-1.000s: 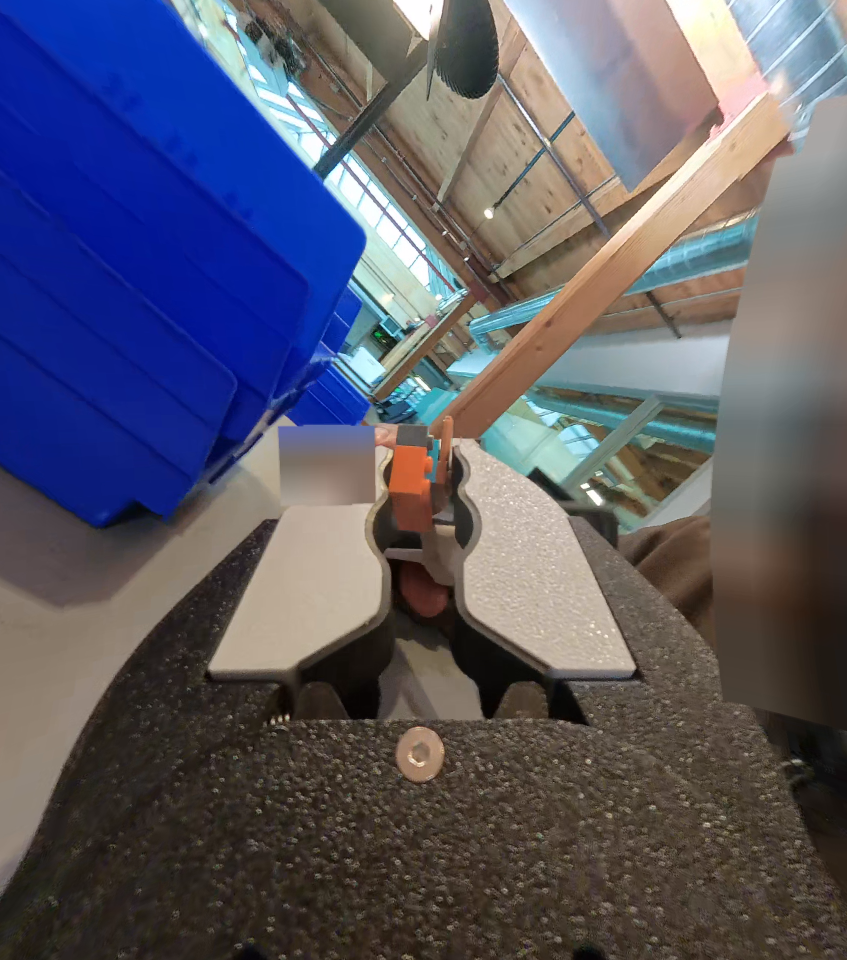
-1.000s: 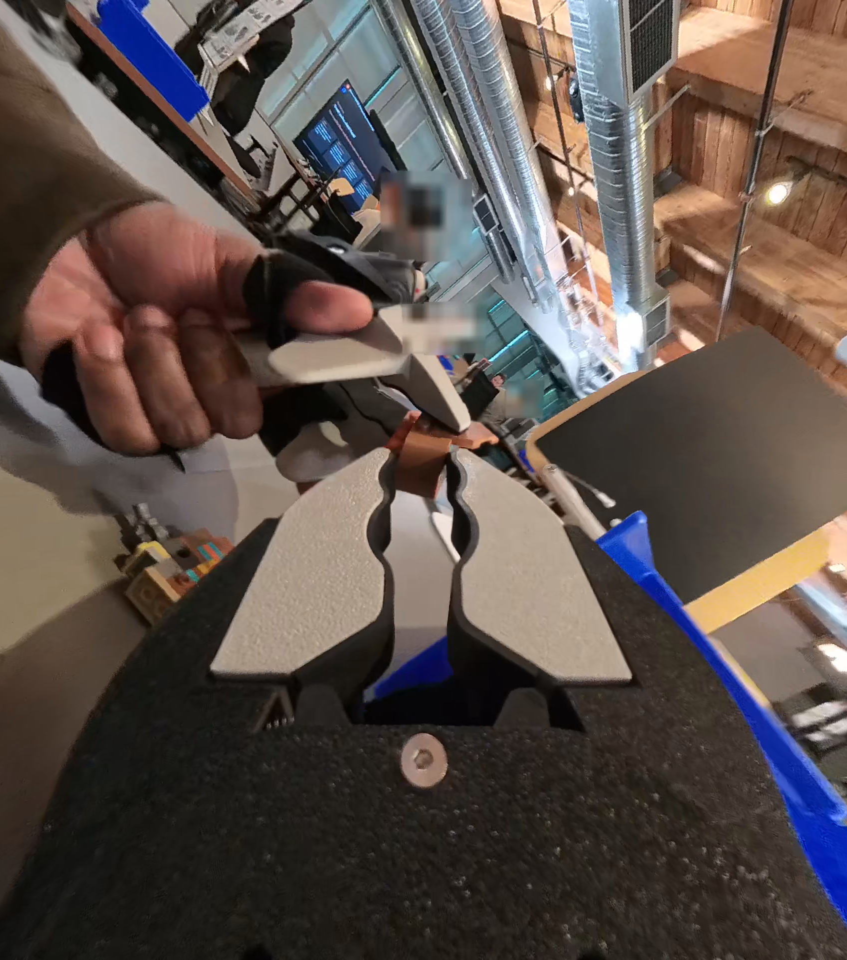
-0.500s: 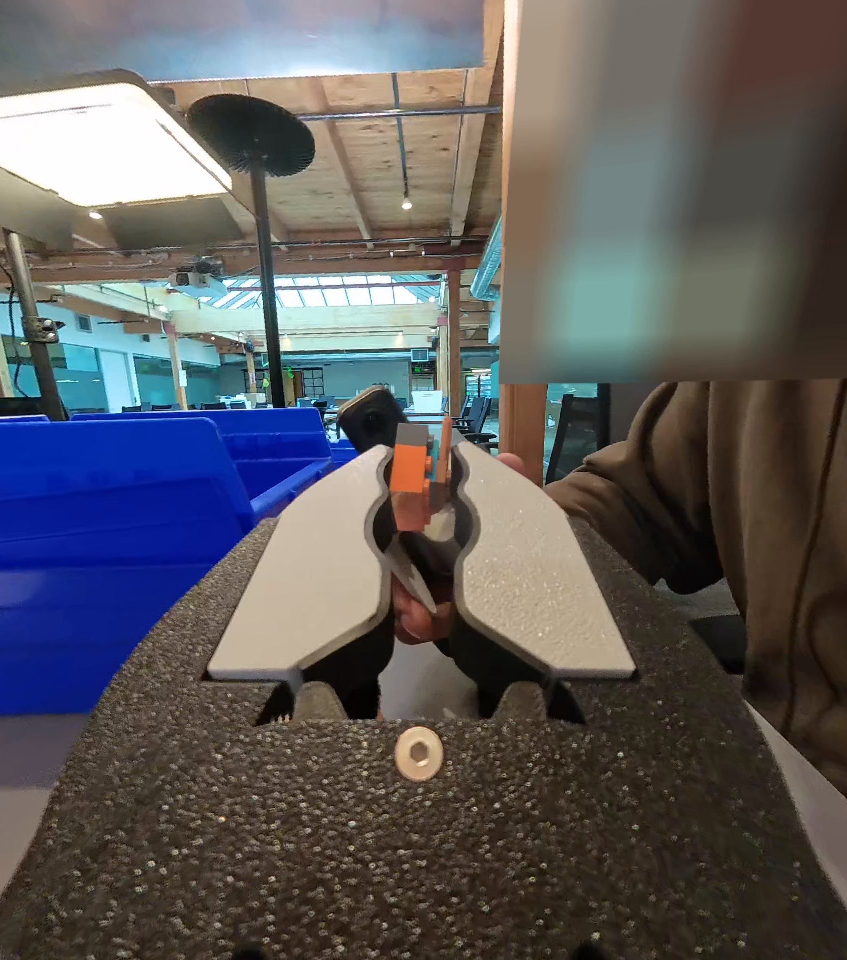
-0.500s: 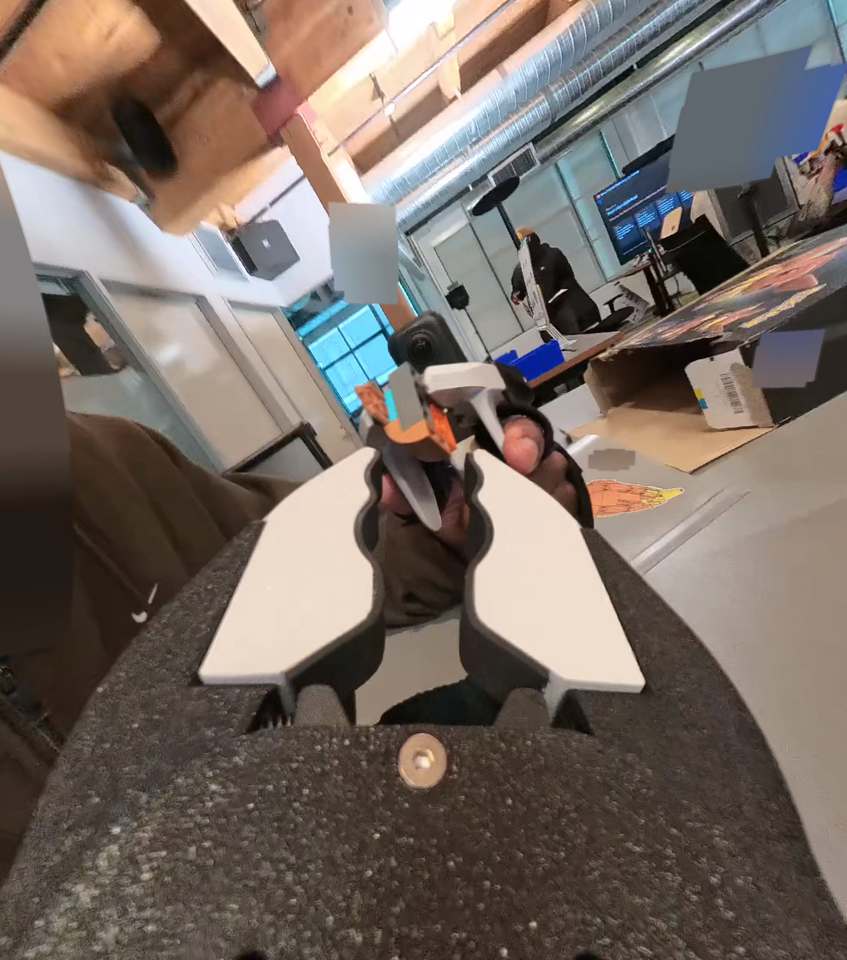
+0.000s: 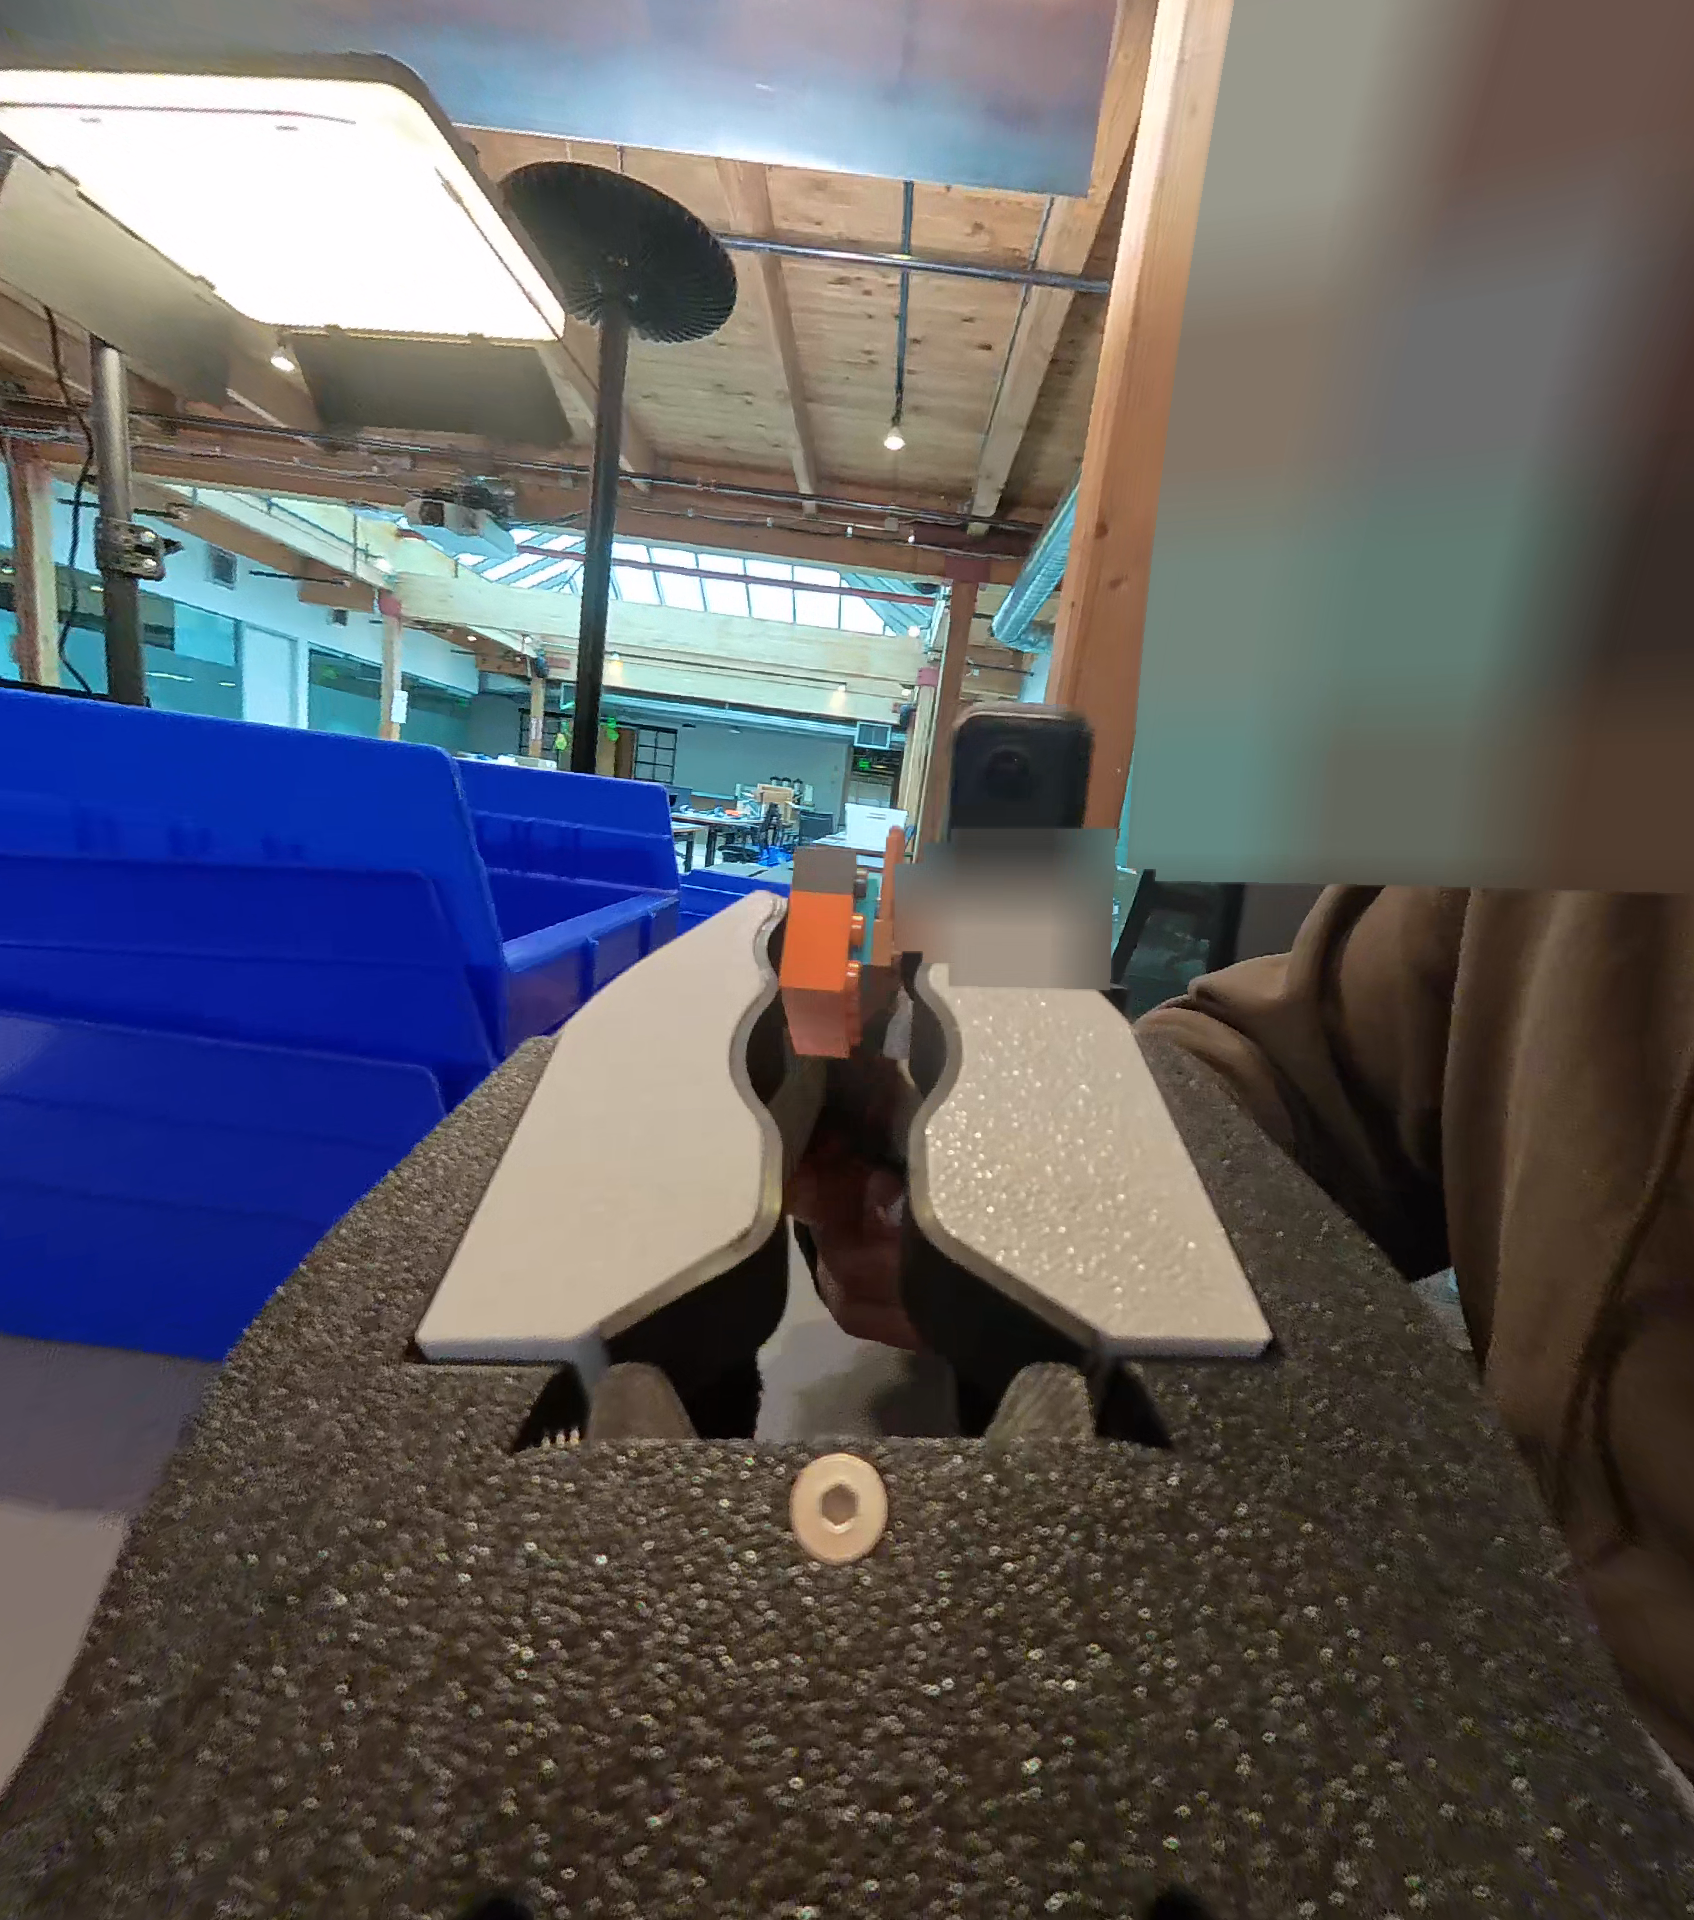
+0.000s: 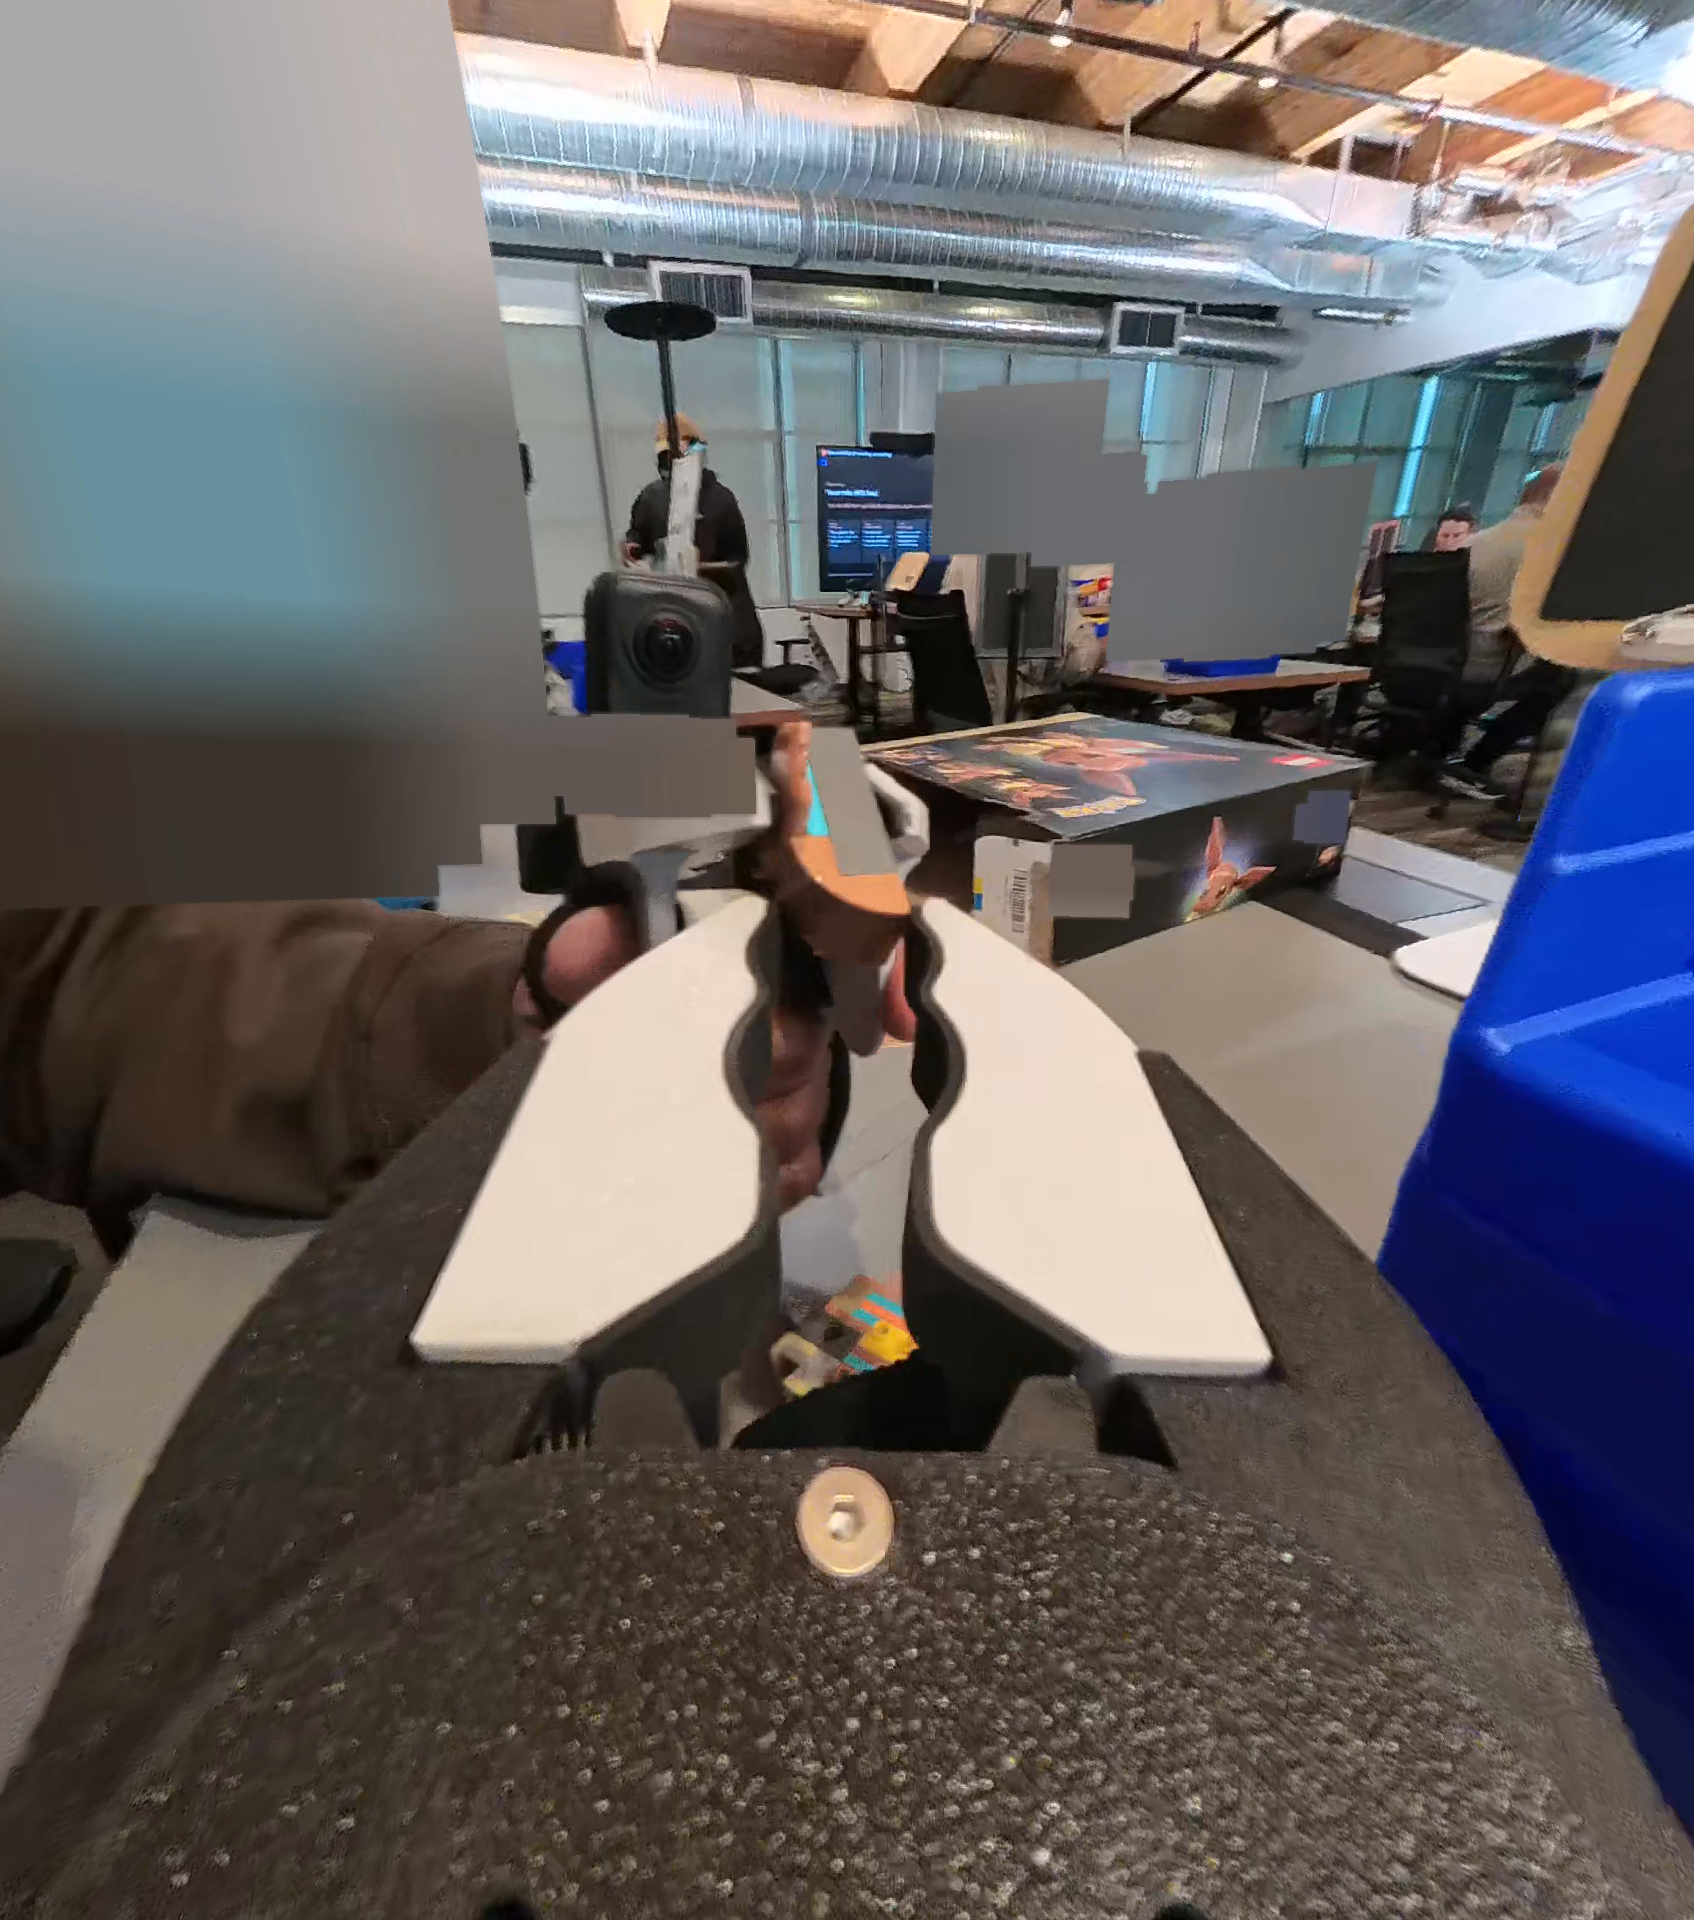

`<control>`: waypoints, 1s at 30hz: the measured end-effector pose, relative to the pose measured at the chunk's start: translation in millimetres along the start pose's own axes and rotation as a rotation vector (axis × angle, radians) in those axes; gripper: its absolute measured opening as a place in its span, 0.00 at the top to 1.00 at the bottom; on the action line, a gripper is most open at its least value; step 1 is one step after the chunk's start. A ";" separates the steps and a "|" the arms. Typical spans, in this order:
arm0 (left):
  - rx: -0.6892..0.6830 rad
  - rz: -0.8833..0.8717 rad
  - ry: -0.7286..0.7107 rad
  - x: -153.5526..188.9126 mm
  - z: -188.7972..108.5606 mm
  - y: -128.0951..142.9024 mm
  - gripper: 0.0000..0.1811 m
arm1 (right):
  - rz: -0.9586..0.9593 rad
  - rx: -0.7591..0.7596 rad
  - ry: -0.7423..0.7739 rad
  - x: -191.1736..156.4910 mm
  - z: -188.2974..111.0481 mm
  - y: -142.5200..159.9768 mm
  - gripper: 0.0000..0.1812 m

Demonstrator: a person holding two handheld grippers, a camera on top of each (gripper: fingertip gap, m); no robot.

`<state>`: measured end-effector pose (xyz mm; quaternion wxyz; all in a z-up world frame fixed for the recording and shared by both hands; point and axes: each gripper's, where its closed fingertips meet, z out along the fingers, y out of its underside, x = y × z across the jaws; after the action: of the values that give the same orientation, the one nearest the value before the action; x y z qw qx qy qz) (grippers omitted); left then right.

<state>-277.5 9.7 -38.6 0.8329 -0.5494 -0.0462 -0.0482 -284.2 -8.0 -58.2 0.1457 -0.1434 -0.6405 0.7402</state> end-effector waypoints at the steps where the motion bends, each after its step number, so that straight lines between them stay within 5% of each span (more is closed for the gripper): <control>1: -0.005 0.008 -0.009 -0.7 0.0 0.2 0.89 | -0.037 -0.007 0.024 1.0 0.0 0.2 0.88; 7: -0.102 0.032 -0.076 -9.9 -0.1 9.3 0.89 | -0.258 -0.075 0.138 12.6 -2.5 4.7 0.86; 16: -0.175 0.148 -0.066 -5.5 -0.7 14.9 0.89 | -0.233 -0.153 0.056 8.7 -1.2 14.2 0.87; 21: -0.219 0.182 -0.188 -19.9 -0.7 20.1 0.89 | -0.461 -0.216 0.204 23.2 -3.6 18.3 0.88; 25: -0.187 0.110 -0.226 -26.3 -1.1 18.8 0.89 | -0.530 -0.237 0.261 27.5 -4.1 20.4 0.90; 30: 0.017 -0.104 -0.228 -37.9 -12.8 -8.5 0.89 | -0.519 -0.162 0.203 22.8 -6.1 11.2 0.93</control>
<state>-315.8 -4.3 -40.7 0.8233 -0.5410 -0.1693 -0.0281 -303.1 5.1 -70.7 0.3816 -0.0593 -0.6949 0.6066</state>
